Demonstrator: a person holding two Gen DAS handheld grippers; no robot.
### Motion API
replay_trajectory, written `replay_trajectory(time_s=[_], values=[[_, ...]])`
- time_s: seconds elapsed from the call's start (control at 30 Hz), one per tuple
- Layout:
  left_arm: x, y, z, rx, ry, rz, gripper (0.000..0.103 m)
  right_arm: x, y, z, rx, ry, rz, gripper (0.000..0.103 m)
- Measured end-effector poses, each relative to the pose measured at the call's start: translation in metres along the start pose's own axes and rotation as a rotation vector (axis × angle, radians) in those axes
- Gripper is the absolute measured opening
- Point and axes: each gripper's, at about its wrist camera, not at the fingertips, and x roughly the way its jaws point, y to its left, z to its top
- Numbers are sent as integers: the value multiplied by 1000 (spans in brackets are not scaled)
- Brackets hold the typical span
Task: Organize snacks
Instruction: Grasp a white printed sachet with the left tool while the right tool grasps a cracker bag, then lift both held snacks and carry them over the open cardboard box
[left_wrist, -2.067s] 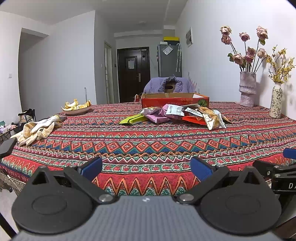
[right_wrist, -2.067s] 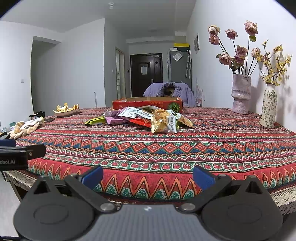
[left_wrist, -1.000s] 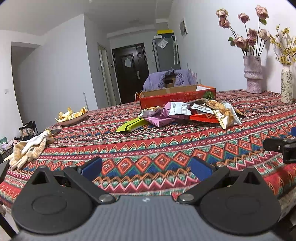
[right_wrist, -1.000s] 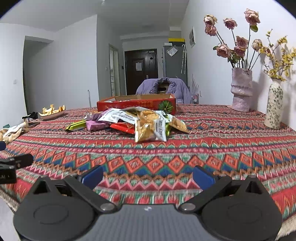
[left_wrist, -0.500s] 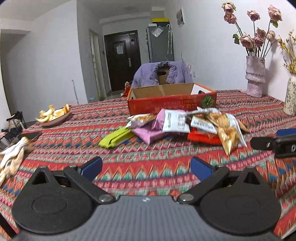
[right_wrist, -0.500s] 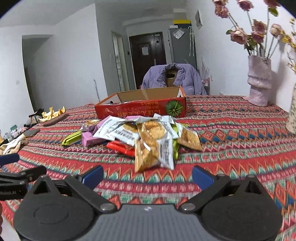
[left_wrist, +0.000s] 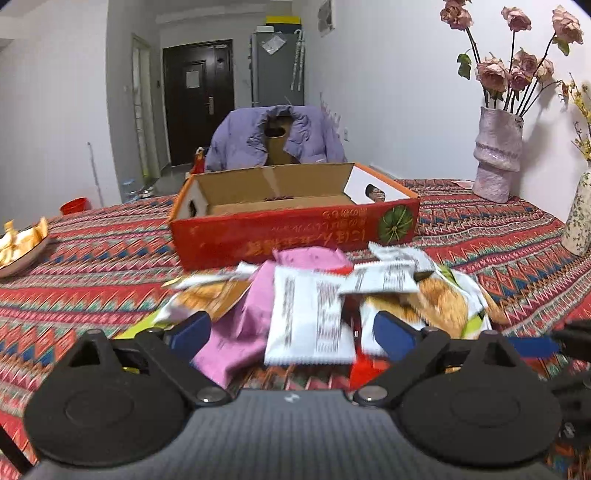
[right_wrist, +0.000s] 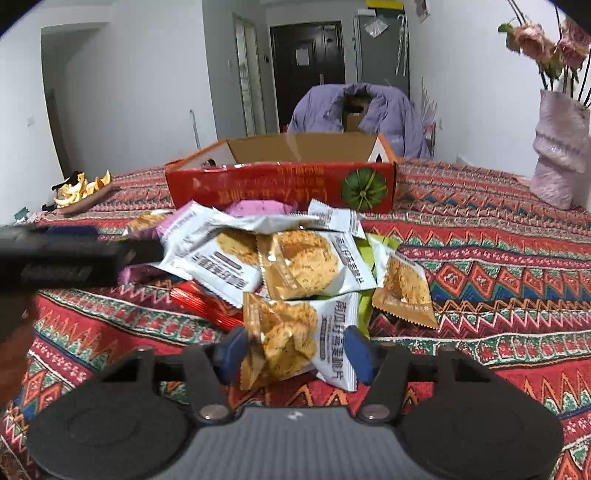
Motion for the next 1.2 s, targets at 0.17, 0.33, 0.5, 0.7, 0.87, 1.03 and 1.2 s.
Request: replay_trajectory(time_s=[0.17,0.33,0.5,0.7,0.87,1.03,1.2], values=[[33,-6,6,13,42,20,61,-1,-10,2,17,-3,19,49],[32,-13,2,19,30,25,59,-4,-16,3,-3,-3,5,41],[36,-27,-5,73,48,37,46,-2,-16,1,-18,-11,-2,42],[15,-21,-6,18,57,45,40,-19,-13,-2,-17,-29,15,13],[-39,-13,-15,-1,2,67,40,-44,-12,-10,-12,-61,5,11],[-84,-7,-25,-42,-30,102,40,-53,-17,-17,-11,-127,-5,31],[-114,-11,-34,-47,-54,122,40,-12,-27,-8,-34,-53,34,63]])
